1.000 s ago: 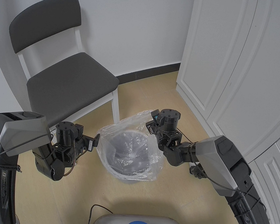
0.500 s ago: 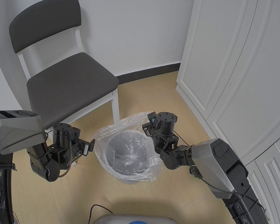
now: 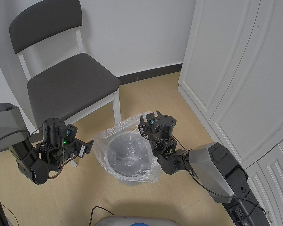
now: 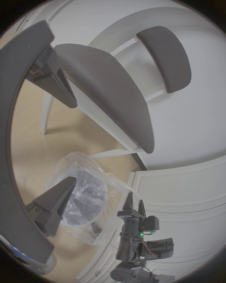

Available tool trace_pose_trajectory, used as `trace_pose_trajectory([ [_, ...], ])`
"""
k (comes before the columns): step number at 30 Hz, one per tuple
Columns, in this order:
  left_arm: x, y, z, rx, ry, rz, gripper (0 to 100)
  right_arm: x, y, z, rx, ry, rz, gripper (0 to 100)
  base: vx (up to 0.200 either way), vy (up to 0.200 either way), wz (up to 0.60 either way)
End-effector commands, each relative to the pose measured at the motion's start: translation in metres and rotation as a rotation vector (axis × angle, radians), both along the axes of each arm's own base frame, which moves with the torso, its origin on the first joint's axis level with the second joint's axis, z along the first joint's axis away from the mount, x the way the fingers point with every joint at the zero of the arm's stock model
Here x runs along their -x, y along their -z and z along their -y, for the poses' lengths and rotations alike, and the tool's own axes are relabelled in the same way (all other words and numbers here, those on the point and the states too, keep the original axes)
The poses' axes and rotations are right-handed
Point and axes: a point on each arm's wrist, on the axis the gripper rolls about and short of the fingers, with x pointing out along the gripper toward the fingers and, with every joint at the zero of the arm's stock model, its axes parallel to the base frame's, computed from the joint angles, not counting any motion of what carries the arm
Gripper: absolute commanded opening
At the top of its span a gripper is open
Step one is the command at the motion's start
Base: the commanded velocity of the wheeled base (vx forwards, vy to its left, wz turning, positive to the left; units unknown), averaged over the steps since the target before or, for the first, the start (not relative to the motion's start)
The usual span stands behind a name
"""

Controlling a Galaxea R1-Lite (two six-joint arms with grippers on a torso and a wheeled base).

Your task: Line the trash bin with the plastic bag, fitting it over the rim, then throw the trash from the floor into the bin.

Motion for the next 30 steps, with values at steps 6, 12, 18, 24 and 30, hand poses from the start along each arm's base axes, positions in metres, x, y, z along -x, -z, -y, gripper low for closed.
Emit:
trace_pose_trajectory([
  [6,-0.013,0.055,0.048,-0.001,0.073,0.024,100,0.013,-0.023,-0.014,-0.052,-0.027,0.042,100,0.000,0.000,0.00],
  [12,-0.020,0.071,0.053,-0.004,0.067,0.008,100,0.022,-0.050,-0.016,-0.035,-0.041,-0.050,100,0.000,0.000,0.00],
  [18,-0.031,0.071,0.068,0.014,0.087,0.039,100,0.045,-0.079,-0.011,0.029,-0.059,-0.257,100,0.000,0.000,0.00],
  [24,-0.056,0.065,0.080,-0.030,0.056,0.018,100,0.094,-0.064,-0.015,0.159,-0.084,-0.490,100,0.000,0.000,0.00],
  [30,-0.078,0.059,0.077,-0.077,0.002,0.028,100,0.119,-0.046,0.007,0.304,-0.036,-0.570,100,0.000,0.000,0.00],
])
